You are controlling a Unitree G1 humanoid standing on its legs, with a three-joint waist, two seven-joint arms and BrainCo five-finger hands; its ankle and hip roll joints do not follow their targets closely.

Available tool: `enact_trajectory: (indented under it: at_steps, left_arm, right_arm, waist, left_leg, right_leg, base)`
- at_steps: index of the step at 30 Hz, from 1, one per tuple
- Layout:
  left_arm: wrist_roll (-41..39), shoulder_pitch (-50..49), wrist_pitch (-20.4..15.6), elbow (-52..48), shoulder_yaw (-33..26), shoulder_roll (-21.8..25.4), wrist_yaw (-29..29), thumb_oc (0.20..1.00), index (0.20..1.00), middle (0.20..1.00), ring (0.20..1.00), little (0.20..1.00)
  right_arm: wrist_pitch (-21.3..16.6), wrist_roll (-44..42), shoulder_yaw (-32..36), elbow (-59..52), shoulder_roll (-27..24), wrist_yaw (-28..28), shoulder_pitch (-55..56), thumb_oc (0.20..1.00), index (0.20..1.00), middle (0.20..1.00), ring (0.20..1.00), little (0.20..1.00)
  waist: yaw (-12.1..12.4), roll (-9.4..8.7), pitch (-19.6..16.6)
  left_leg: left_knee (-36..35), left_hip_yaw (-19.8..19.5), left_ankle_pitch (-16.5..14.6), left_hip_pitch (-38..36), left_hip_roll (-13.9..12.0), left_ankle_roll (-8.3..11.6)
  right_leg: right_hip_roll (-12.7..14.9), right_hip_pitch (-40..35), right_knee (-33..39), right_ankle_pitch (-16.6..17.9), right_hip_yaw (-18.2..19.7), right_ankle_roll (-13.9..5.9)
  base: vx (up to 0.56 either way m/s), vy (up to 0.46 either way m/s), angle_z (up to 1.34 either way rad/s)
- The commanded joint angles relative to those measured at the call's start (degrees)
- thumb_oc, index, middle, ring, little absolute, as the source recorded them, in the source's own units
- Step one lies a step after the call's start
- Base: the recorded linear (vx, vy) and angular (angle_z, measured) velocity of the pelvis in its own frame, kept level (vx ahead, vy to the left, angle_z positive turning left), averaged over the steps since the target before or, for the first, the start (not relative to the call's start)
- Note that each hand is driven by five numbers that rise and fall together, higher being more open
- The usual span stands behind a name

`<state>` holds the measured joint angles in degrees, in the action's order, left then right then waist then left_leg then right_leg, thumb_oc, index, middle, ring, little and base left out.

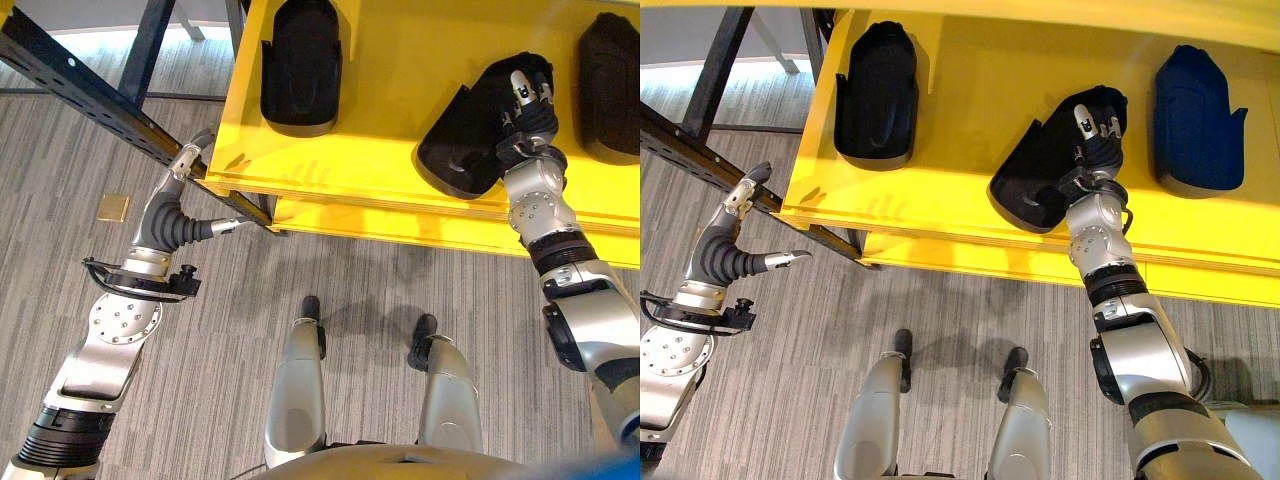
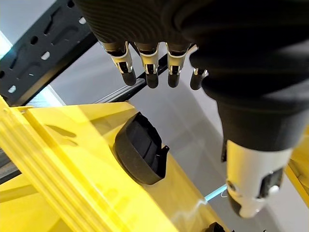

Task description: Move parts from the plastic box to the shelf.

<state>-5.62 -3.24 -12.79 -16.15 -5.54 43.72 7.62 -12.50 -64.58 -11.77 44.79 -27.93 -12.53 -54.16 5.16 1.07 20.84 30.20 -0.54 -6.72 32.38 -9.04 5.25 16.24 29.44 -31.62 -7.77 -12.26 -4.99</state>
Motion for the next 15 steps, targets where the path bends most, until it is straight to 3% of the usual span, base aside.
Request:
enact_trajectory:
  at_steps: [1,4,5,6,9,10,11,12,13,15]
  left_arm:
    - [-1.3,-0.6,-3.7,-1.3,-3.9,3.0,2.3,1.000,1.000,1.000,1.000,1.000]
    - [-1.3,-0.5,-3.9,-1.2,-4.1,3.0,2.4,1.000,1.000,1.000,1.000,1.000]
    - [-1.3,-0.5,-3.9,-1.3,-4.1,3.0,2.4,1.000,1.000,1.000,1.000,1.000]
    - [-1.3,-0.5,-4.0,-1.2,-4.1,3.0,2.4,1.000,1.000,1.000,1.000,1.000]
    - [-1.4,-0.6,-4.1,-1.1,-4.2,3.0,2.3,1.000,1.000,1.000,1.000,1.000]
    - [-1.5,-0.7,-4.2,-1.1,-4.3,3.0,2.4,1.000,1.000,1.000,1.000,1.000]
    - [-1.6,-0.8,-4.2,-1.0,-4.3,3.0,2.5,1.000,1.000,1.000,1.000,1.000]
    - [-1.6,-0.8,-4.2,-1.0,-4.3,3.0,2.5,1.000,1.000,1.000,1.000,1.000]
    - [-2.2,-1.0,-4.3,-1.1,-4.5,2.9,2.4,1.000,1.000,1.000,1.000,1.000]
    - [-2.3,-1.0,-4.2,-1.0,-4.4,2.8,2.5,1.000,1.000,1.000,1.000,1.000]
  right_arm:
    - [-1.6,-0.8,0.1,-1.8,-0.2,1.4,-5.0,1.000,1.000,1.000,1.000,1.000]
    - [-1.5,-0.5,-0.1,-1.6,0.1,1.5,-5.2,1.000,1.000,1.000,1.000,1.000]
    - [-1.5,-0.5,-0.1,-1.7,0.1,1.5,-5.2,1.000,1.000,1.000,1.000,1.000]
    - [-1.4,-0.4,-0.1,-1.6,0.1,1.6,-5.4,1.000,1.000,1.000,1.000,1.000]
    - [-1.4,-0.4,-0.1,-0.8,-0.2,1.7,-6.0,1.000,1.000,1.000,1.000,1.000]
    - [-1.0,0.0,-0.4,0.4,-0.3,1.6,-6.6,1.000,1.000,1.000,1.000,1.000]
    - [-0.9,0.0,-0.5,0.9,-0.4,1.6,-6.8,1.000,1.000,1.000,1.000,1.000]
    - [-0.9,0.0,-0.5,1.0,-0.4,1.6,-6.9,1.000,1.000,1.000,1.000,1.000]
    - [-0.5,0.1,-0.5,3.4,-0.2,1.6,-8.0,1.000,1.000,1.000,1.000,1.000]
    - [-0.3,0.2,-0.6,4.0,-0.2,1.7,-8.2,1.000,1.000,1.000,1.000,1.000]
  waist:
    - [0.8,-1.19,-1.5]
    - [1.0,-1.27,-1.8]
    - [1.1,-1.19,-1.5]
    - [1.1,-1.27,-1.9]
    - [1.5,-1.21,-1.7]
    - [1.6,-1.23,-2.0]
    - [1.7,-1.16,-1.7]
    - [1.6,-1.24,-2.0]
    - [1.9,-1.02,-1.7]
    - [1.9,-1.10,-2.0]
  left_leg:
    - [-2.6,-1.2,2.1,1.3,-0.6,-1.98]
    - [-2.3,-1.7,0.7,1.0,-0.4,-1.69]
    - [-2.2,-1.4,1.9,1.6,-0.4,-2.04]
    - [-2.3,-1.8,0.7,1.1,-0.3,-1.70]
    - [-2.5,-1.4,1.9,1.7,-0.2,-2.11]
    - [-2.4,-1.9,0.7,1.4,-0.2,-1.82]
    - [-2.5,-1.5,1.9,1.9,-0.2,-2.16]
    - [-2.5,-1.9,0.7,1.4,-0.2,-1.81]
    - [-2.7,-1.6,2.0,1.9,-0.1,-2.16]
    - [-2.7,-2.0,0.8,1.5,-0.1,-1.81]
  right_leg:
    - [1.8,-5.5,3.7,1.9,2.6,-1.58]
    - [1.7,-5.8,3.4,0.8,3.0,-2.03]
    - [1.8,-5.4,3.5,1.8,2.6,-1.66]
    - [1.7,-5.8,3.4,0.8,3.0,-2.04]
    - [2.0,-5.4,3.6,1.9,2.4,-1.68]
    - [1.9,-5.8,3.5,0.9,2.7,-2.03]
    - [2.1,-5.3,3.7,1.9,2.3,-1.67]
    - [1.9,-5.8,3.6,0.9,2.7,-2.05]
    - [2.1,-5.6,4.0,2.0,2.2,-1.72]
    - [1.9,-6.0,3.8,1.1,2.6,-2.07]
  base:
    - [0.00,0.000,0.00]
    - [0.03,0.003,0.07]
    - [0.08,-0.016,0.09]
    - [-0.08,0.017,0.10]
    - [0.00,0.016,0.07]
    - [0.00,0.000,0.00]
    - [0.08,-0.008,0.00]
    - [-0.07,0.027,0.01]
    - [0.09,-0.005,0.02]
    - [0.00,0.000,0.00]
